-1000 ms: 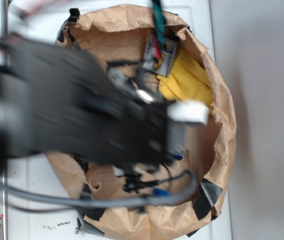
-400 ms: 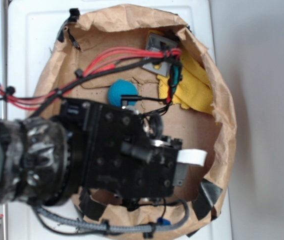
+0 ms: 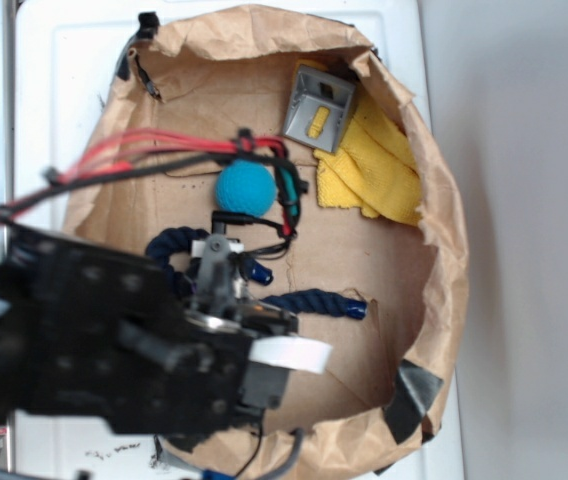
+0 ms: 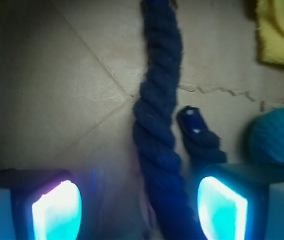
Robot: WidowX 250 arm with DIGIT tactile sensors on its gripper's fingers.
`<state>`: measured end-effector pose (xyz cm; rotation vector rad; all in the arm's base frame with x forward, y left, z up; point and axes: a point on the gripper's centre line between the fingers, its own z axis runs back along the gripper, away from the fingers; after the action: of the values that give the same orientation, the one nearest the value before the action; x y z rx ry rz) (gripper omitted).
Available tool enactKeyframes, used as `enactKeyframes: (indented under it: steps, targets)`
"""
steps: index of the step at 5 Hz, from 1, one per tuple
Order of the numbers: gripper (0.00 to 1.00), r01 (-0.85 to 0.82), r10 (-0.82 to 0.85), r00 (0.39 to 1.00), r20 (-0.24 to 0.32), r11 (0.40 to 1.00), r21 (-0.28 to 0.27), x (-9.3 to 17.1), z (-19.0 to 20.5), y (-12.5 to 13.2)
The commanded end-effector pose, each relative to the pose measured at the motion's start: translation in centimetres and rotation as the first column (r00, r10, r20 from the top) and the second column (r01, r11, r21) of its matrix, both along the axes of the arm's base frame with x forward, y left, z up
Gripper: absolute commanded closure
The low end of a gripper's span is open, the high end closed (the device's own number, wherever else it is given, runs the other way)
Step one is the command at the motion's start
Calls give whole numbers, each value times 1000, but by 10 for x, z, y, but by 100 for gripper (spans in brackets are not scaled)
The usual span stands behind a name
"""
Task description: Grab the blue rope.
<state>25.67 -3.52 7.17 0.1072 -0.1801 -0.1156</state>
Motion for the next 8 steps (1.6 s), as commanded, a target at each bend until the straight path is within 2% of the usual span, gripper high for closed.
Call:
enactKeyframes:
  steps: [1,2,3,4,5,7,8]
  targets:
    - [0,0,3,997,74,999,-41,20,15,-3]
    - [0,4,1,998,70,997,-76,35,7,-2]
    - [0,-14,19,997,78,997,-72,57,1,-4]
    - [0,-37,39,997,66,999,-38,71,-12,-4]
    - [0,-32,32,997,70,999,-1,77,-24,-3]
    - [0,-22,25,996,89,999,-33,75,-25,9]
    - [0,-33,36,997,74,998,-48,76,-34,17]
